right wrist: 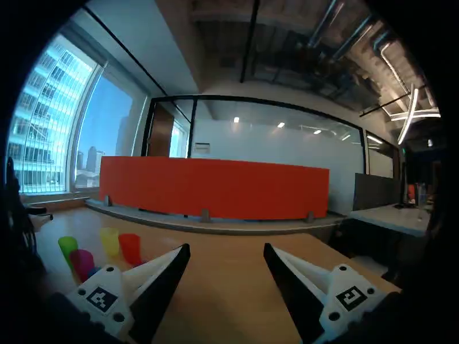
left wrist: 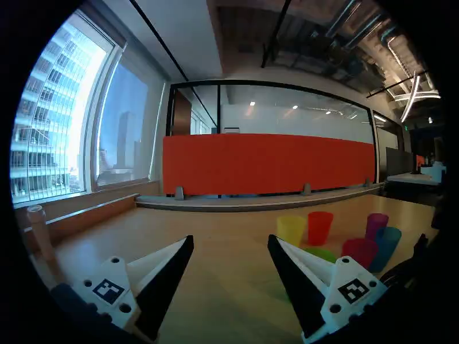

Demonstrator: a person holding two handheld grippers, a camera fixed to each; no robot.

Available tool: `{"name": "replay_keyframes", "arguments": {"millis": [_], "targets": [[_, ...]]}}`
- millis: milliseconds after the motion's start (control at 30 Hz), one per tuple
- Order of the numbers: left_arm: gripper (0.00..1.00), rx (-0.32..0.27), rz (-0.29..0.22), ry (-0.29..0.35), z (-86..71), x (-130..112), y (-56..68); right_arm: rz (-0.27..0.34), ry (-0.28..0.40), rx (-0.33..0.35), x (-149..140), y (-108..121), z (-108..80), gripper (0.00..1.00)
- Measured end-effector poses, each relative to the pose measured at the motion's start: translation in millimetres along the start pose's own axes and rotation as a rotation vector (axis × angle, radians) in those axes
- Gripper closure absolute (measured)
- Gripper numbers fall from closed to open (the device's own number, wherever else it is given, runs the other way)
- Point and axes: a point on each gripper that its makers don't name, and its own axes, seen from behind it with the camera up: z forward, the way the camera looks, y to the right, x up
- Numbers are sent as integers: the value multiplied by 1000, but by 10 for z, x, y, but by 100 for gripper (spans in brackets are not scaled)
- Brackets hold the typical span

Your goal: Pour water

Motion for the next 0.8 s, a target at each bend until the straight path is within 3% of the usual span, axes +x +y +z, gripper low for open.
{"name": "replay_keyframes", "arguments": {"millis": [300, 800], "targets": [[4, 0, 0, 0, -3, -4, -3, -38, 14, 12, -89, -85, 109, 0], [4, 0, 0, 0, -2, 1, 1, 8, 25, 34, -284, -235, 288, 0]]}}
